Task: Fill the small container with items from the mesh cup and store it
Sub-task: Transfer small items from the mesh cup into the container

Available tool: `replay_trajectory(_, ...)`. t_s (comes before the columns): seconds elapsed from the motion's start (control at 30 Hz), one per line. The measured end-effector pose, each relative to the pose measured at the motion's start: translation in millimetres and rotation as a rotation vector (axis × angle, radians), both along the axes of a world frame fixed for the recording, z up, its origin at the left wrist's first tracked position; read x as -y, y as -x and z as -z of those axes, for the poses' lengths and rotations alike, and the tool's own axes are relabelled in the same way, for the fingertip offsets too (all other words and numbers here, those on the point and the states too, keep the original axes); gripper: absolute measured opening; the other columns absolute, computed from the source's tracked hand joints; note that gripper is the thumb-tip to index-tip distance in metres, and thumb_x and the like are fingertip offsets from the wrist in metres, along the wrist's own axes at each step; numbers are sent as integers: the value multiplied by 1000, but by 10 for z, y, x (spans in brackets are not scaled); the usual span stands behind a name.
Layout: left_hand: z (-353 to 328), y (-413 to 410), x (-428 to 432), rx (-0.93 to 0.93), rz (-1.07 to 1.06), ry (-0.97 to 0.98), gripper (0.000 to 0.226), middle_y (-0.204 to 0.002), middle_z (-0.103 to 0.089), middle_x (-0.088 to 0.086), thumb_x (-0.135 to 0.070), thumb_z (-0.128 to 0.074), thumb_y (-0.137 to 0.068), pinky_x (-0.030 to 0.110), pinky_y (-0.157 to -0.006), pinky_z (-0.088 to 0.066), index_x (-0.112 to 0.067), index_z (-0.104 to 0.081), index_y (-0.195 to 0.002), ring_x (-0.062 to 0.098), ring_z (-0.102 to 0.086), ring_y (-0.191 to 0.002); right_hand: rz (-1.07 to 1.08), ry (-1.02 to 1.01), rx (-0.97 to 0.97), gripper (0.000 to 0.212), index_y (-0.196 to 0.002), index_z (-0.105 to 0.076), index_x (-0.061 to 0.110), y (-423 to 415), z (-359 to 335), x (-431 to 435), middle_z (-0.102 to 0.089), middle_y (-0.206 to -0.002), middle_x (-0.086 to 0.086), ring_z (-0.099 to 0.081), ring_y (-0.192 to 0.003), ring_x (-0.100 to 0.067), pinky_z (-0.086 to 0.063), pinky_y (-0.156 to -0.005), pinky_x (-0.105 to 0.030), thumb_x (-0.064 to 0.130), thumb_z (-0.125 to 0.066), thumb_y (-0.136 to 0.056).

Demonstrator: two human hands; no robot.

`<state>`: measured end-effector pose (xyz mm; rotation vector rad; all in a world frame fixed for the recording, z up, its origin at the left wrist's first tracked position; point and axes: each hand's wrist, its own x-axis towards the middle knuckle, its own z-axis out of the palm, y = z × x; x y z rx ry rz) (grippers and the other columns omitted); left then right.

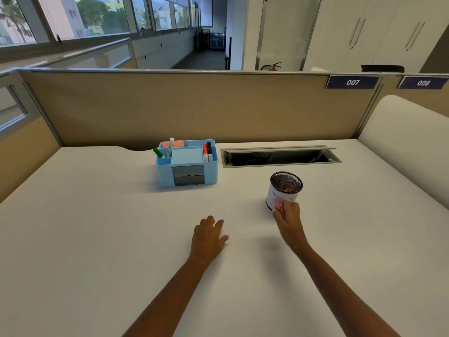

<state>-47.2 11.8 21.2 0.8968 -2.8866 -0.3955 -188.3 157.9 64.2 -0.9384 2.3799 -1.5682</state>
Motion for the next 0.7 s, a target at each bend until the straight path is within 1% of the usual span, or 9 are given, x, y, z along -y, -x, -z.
replay_trajectory(0.03,-38,47,-14,-35,-8,-16,51,-138,-41,10,-38,-42,-93,31,-104,-34,-15,-31,-137,23,-39,-126,7,-11,-11,13,-88,-44,12,88,-34,-21,-38,-96,-12,-38,-82,-2,-28,-77,-16,-1,-45,-88)
replay_trajectory(0.07,-80,102,-34,-83,-17,-44,53,-140,-40,10,-38,-43,-92,31,-106,-34,-15,-30,-138,23,-37,-128,17,-22,-21,11,-95,-47,9,173,-67,-40,-39,-99,-13,-39,-85,-7,-29,-81,-19,0,-46,-88)
replay_trajectory(0.13,-192,241,-99,-196,-45,-137,55,-143,-38,10,-36,-47,-91,32,-107,-34,-12,-30,-137,23,-36,-131,55,-21,-49,27,-114,-49,1,333,-145,-69,-46,-105,-17,-44,-95,-20,-33,-84,-25,1,-50,-87)
replay_trajectory(0.17,-253,322,-138,-244,-60,-191,56,-144,-38,11,-35,-49,-90,33,-108,-34,-11,-30,-137,24,-36,-132,83,-7,-56,33,-118,-47,1,395,-191,-78,-49,-109,-20,-48,-99,-26,-37,-85,-29,2,-53,-86)
replay_trajectory(0.23,-366,519,-231,-304,-90,-308,60,-146,-35,11,-34,-52,-89,35,-108,-34,-9,-27,-138,26,-35,-133,142,25,-33,38,-120,-46,4,511,-269,-91,-53,-115,-22,-52,-103,-31,-42,-84,-35,4,-57,-84)
replay_trajectory(0.33,-489,805,-365,-339,-139,-473,65,-149,-30,12,-32,-57,-87,38,-108,-35,-7,-25,-138,28,-33,-135,219,37,30,41,-122,-43,6,647,-338,-55,-55,-120,-23,-54,-106,-34,-43,-80,-33,9,-58,-84)
replay_trajectory(0.4,-531,975,-435,-348,-164,-555,68,-151,-27,13,-31,-59,-86,39,-109,-34,-7,-24,-139,28,-31,-136,257,31,33,38,-121,-45,5,716,-359,-27,-55,-122,-23,-53,-109,-35,-43,-82,-35,10,-57,-85)
replay_trajectory(0.53,-551,1246,-506,-335,-178,-616,75,-154,-21,11,-30,-61,-84,40,-111,-32,-9,-18,-141,29,-26,-139,281,15,9,33,-117,-48,2,813,-369,-1,-56,-121,-23,-53,-109,-35,-44,-83,-34,9,-56,-85)
replay_trajectory(0.7,-532,1512,-527,-349,-181,-668,83,-154,-18,11,-25,-67,-80,41,-112,-30,-10,-13,-142,30,-24,-140,275,-19,31,36,-118,-44,3,945,-359,39,-56,-122,-25,-56,-108,-36,-46,-81,-32,10,-57,-86)
